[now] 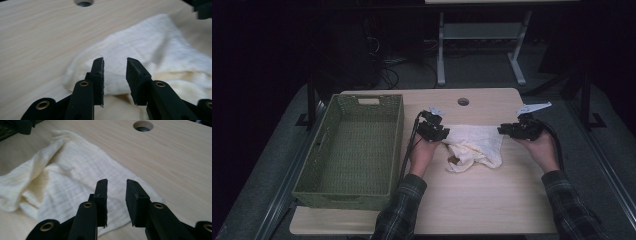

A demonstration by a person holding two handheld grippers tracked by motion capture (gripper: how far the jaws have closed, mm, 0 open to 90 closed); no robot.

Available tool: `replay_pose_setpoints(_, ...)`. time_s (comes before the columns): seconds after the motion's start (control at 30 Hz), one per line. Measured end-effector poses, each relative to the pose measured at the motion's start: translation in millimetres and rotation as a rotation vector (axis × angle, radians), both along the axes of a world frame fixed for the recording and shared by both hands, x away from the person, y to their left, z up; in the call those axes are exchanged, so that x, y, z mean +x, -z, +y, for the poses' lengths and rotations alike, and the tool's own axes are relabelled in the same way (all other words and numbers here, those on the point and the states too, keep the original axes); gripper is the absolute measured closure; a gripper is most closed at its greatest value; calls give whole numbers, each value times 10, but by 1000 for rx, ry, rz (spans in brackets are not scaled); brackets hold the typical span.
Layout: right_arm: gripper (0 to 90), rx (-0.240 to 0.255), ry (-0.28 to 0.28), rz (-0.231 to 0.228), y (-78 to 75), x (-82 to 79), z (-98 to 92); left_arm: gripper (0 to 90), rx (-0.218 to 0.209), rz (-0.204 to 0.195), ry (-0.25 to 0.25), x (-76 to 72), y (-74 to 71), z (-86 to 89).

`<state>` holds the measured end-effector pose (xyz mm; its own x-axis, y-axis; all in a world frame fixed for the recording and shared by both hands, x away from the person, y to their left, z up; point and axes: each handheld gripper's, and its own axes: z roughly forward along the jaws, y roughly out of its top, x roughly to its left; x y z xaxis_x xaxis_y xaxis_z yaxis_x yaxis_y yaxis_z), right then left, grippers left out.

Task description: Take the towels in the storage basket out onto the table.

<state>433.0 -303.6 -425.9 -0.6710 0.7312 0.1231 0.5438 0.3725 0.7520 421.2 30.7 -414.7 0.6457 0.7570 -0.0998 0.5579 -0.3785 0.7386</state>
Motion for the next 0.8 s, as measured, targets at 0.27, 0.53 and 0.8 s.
replay_pose_setpoints(0.27,712,13,-66,-10,-34,-301,113,670,-5,13,119,-339,17,-89)
replay_pose_setpoints(0.53,717,26,-106,-7,-9,-525,215,679,17,-4,200,-668,52,-61)
replay_pose_setpoints(0.8,719,23,-139,20,73,-709,304,684,67,-7,267,-901,194,-20)
